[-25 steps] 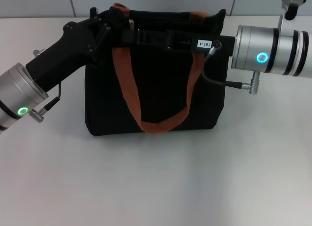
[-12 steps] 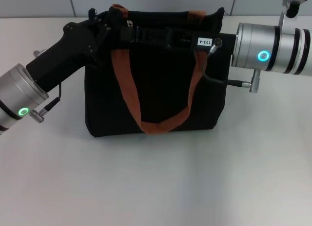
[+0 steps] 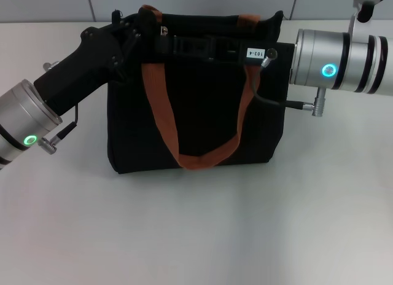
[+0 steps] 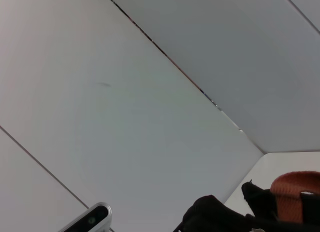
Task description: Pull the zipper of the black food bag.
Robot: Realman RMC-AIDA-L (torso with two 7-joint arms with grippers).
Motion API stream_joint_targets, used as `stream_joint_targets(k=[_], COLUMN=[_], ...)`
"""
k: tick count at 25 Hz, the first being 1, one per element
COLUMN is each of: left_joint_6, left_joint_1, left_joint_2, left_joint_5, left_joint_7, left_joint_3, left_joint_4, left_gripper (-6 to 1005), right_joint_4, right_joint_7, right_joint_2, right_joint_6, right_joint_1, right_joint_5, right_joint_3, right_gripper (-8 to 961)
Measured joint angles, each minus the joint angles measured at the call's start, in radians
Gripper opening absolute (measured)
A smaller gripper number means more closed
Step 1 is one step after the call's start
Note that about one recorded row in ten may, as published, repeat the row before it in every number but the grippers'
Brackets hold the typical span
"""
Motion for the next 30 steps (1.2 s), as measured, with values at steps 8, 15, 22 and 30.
stream_joint_targets(k=[8,15,22,30], left_joint_6=[0.002,0.004,0.006,0.005], left_joint_1=[0.0,-0.001,-0.003,-0.005], left_joint_2=[0.0,0.0,0.0,0.0], left_joint_5=[0.0,0.0,0.0,0.0], left_joint_7=[0.001,0.001,0.001,0.001], left_joint_3=[0.002,0.002,0.0,0.0], left_joint_4=[0.0,0.0,-0.005,-0.006], left_gripper=[26,26,26,25], right_joint_4=[0.002,0.005,0.005,0.004], right_joint_7=[0.0,-0.001,-0.002,-0.022], right_joint_2=[0.0,0.002,0.003,0.003], right_joint_6=[0.004,0.015,0.019,0.008], right_joint_1=[0.0,0.002,0.003,0.001], right_joint_5=[0.0,-0.001,-0.005,-0.002], right_joint_3=[-0.001,-0.002,-0.003,-0.002], right_gripper=[302,304,282,161])
